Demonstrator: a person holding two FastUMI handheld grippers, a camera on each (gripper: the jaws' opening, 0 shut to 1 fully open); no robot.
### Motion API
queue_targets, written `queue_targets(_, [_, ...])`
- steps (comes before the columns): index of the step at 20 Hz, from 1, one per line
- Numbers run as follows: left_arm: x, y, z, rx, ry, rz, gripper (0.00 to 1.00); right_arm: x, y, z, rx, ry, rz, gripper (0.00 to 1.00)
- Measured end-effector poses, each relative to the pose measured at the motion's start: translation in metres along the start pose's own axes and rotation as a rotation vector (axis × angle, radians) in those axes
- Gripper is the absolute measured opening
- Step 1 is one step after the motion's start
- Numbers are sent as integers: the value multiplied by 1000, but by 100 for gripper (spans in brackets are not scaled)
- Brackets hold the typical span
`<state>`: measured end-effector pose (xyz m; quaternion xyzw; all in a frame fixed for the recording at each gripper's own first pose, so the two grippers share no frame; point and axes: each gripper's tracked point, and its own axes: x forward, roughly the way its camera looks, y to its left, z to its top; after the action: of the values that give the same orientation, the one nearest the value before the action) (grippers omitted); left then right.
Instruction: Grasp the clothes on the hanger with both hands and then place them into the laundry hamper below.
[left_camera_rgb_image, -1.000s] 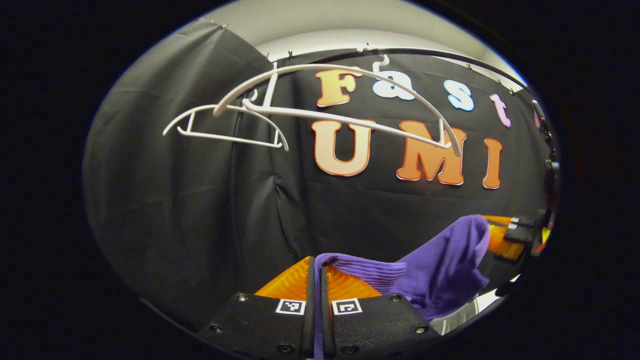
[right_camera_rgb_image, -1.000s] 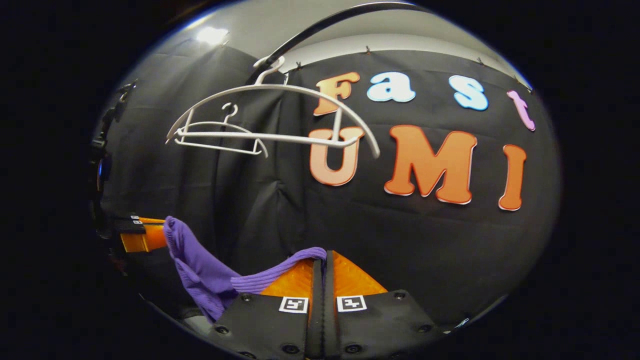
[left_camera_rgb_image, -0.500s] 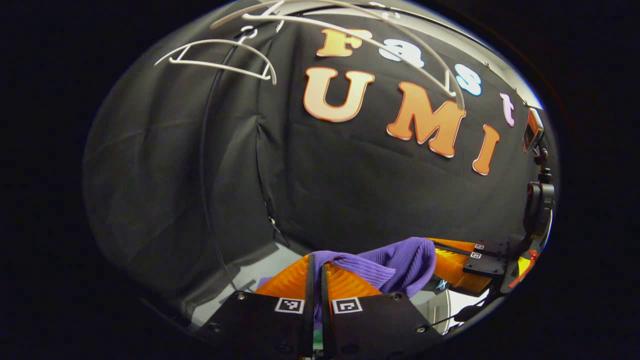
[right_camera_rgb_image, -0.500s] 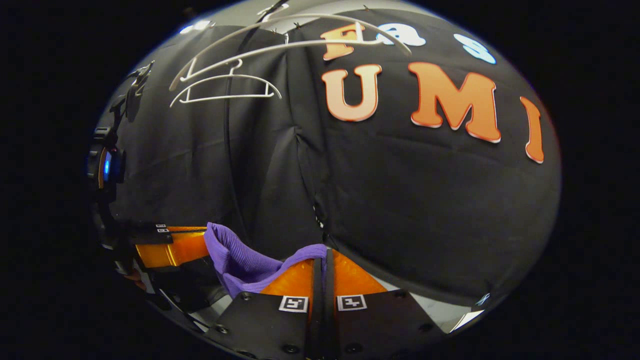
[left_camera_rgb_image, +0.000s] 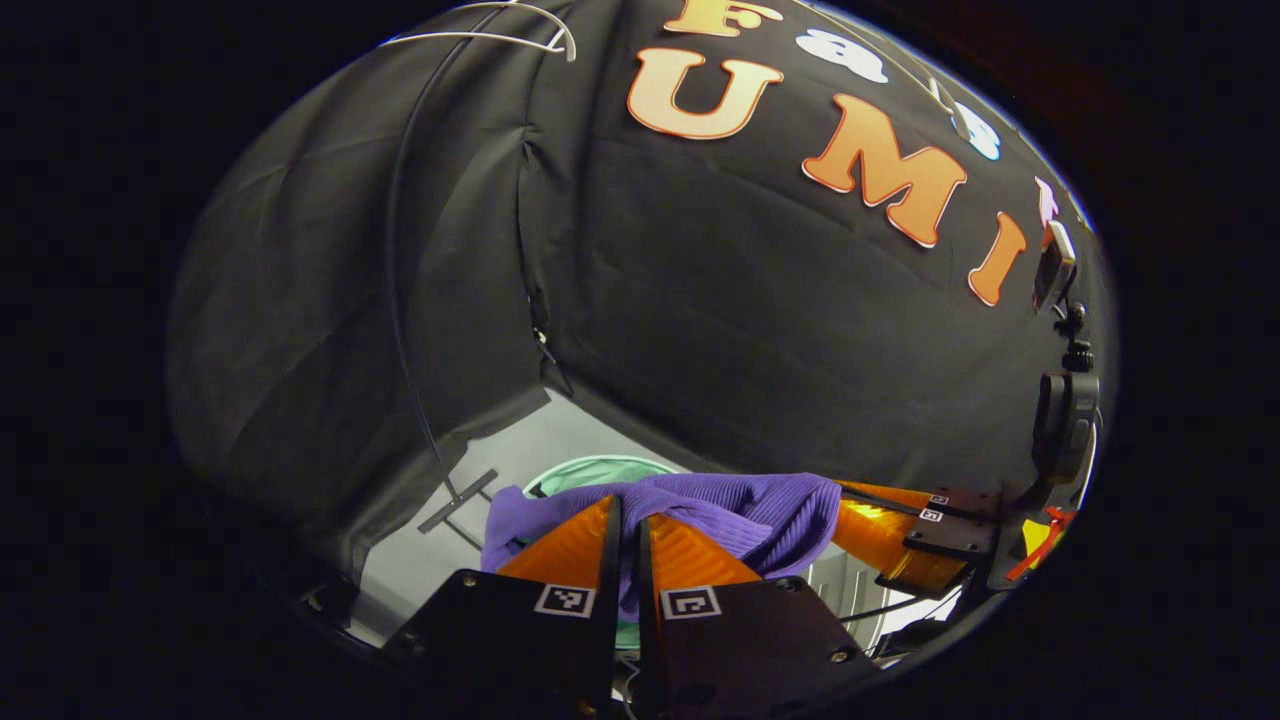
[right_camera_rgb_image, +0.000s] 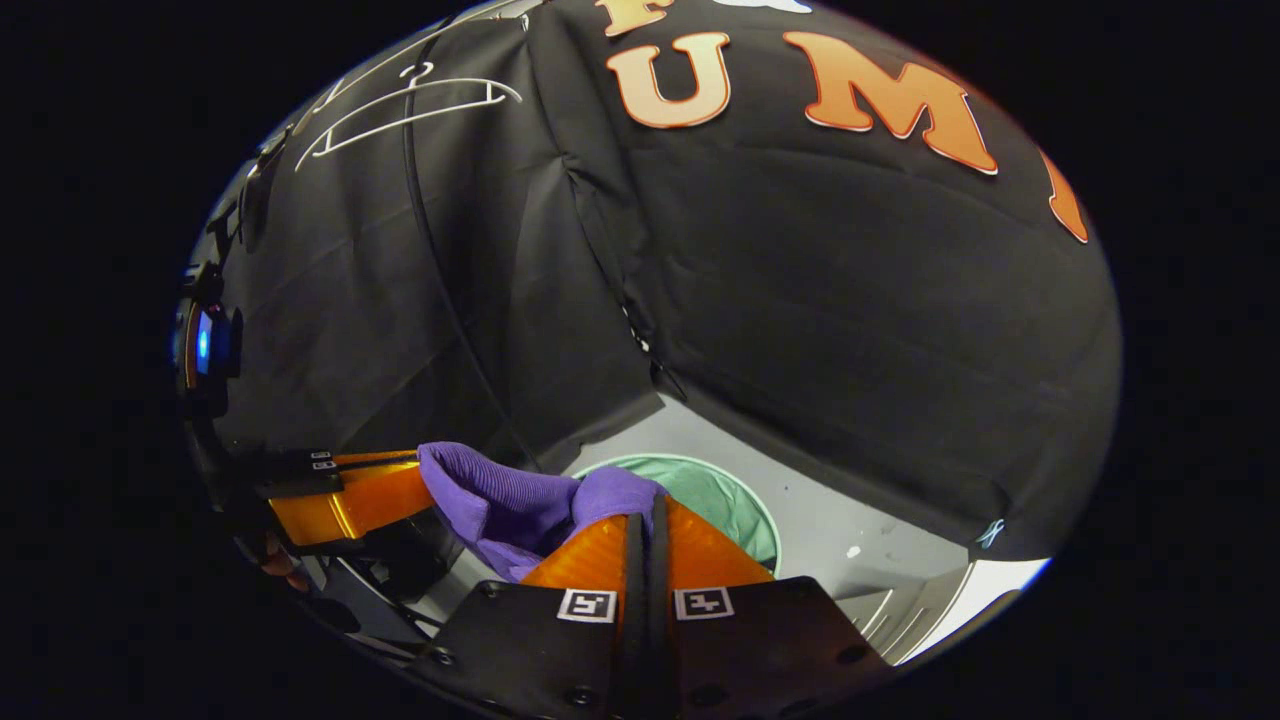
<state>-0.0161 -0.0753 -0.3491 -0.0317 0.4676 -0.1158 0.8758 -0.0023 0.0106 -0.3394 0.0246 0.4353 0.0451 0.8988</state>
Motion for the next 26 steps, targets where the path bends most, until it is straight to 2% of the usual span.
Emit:
queue_targets(4, [3, -9, -4, -2, 35, -2, 21, 11, -4, -14, 0, 42, -11, 8])
queue_targets(6, [1, -5, -6, 1, 43, 12, 33, 12, -7, -20, 2, 48, -9, 13])
queue_targets(7, [4, 0, -9, 1, 46, 25, 46, 9, -4, -15, 7, 36, 3, 29])
queue_targets(8, [5, 5, -12, -3, 50, 39, 60, 7, -4, -10, 10, 18, 7, 34])
queue_targets(11, [2, 17, -18, -30, 61, 72, 100, 6, -7, -3, 2, -10, -10, 83])
queue_targets(12, [1, 19, -18, -36, 60, 70, 99, 6, -7, -2, -1, -9, -12, 100])
queue_targets(16, [-4, 18, -14, -12, 38, 65, 98, 6, 1, -7, -14, -3, 2, 98])
queue_targets(22, [-23, 26, -2, -44, -18, 63, 97, 3, 14, -10, -13, -1, 13, 98])
queue_targets(26, [-43, 37, 15, -41, -86, 74, 98, -16, 29, 15, 5, -88, 0, 99])
